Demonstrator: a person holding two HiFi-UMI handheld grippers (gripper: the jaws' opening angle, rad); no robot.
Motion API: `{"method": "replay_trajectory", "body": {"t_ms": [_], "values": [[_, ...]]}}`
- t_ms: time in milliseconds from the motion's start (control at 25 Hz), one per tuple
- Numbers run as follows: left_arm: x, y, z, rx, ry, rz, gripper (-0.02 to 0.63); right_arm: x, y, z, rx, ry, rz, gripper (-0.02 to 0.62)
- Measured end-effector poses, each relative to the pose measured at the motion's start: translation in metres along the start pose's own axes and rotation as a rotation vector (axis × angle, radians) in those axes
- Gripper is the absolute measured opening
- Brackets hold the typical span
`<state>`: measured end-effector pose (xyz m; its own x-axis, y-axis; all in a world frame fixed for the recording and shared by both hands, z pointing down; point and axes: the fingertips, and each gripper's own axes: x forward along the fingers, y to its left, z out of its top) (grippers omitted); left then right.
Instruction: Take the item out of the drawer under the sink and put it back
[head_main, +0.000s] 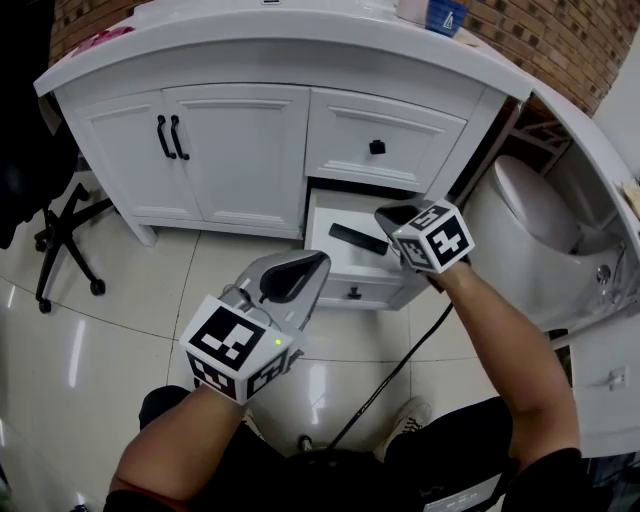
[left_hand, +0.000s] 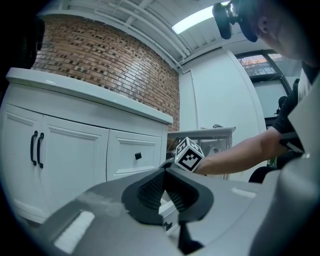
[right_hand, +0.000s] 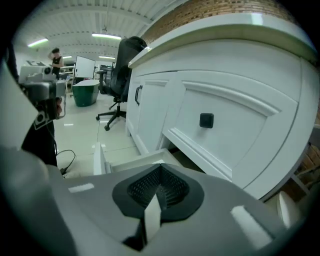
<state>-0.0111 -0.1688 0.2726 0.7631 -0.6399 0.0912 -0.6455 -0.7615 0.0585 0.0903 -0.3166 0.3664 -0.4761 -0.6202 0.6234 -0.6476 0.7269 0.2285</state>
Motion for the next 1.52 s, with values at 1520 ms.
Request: {"method": "replay_trajectory", "body": {"t_ms": [1520], "values": [[0.004,-0.011,-0.005,-0.001,0.010,-0.010,0.005,-0.172,0.091,-0.002,0.322,-0.393,0.011,0.008]]}}
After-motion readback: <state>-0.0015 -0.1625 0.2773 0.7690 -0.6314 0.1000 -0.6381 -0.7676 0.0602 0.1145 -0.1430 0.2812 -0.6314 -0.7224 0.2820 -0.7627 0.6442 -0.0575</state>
